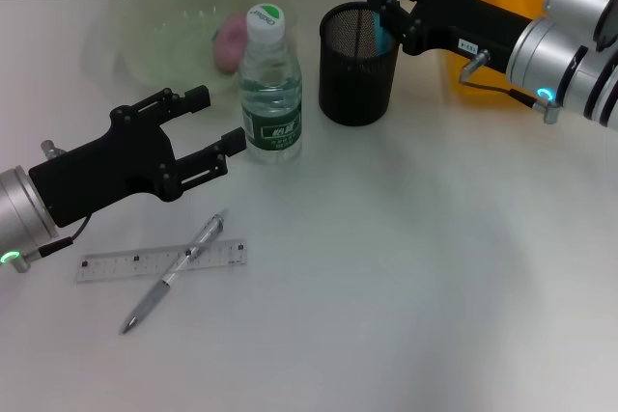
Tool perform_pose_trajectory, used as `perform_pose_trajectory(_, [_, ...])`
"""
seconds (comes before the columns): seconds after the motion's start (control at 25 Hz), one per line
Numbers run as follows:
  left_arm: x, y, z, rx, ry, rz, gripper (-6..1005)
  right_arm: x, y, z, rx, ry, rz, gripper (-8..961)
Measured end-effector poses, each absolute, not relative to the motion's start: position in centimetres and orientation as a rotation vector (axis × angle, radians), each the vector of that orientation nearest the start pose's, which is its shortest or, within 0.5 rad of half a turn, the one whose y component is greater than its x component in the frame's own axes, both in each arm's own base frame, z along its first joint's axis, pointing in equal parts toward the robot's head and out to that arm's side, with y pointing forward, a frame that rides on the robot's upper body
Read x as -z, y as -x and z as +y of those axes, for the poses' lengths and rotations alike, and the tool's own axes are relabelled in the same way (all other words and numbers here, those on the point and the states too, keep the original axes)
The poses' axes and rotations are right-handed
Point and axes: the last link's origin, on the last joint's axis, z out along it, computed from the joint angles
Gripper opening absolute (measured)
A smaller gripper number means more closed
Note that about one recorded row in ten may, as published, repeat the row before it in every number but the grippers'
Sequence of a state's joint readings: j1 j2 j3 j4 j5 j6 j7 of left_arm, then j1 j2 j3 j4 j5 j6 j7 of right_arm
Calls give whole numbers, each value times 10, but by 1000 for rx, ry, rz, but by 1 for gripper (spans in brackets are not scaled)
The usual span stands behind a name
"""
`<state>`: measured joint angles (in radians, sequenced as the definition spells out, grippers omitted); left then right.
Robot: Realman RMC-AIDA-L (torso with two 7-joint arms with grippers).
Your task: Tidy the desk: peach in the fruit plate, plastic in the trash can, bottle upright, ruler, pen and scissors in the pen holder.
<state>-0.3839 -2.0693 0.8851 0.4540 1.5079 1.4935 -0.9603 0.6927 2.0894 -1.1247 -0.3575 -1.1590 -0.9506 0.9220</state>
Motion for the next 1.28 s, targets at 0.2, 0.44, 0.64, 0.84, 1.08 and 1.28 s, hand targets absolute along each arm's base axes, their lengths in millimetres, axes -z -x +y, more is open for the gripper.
perform_pose_trajectory(0.2, [14, 283, 300, 948, 2447, -428, 724, 44, -219, 412, -731, 2289, 438, 355])
perform_pose_trajectory(0.44, [14, 283, 300, 947, 2447, -428, 724, 44, -219, 412, -736, 2287, 436, 364])
perform_pose_trajectory(0.64, [13, 284, 300, 944, 2446, -428, 724, 43, -217, 411, -745, 2291, 426, 383])
perform_pose_trajectory(0.84, [13, 284, 300, 943, 2446, -429, 724, 44, -216, 410, -751, 2298, 418, 424])
perform_pose_trajectory(1.08, [13, 284, 299, 942, 2445, -431, 724, 44, -216, 409, -752, 2299, 420, 516])
perform_pose_trajectory(1.28, [13, 285, 300, 941, 2445, -431, 724, 39, -219, 405, -797, 2277, 429, 604])
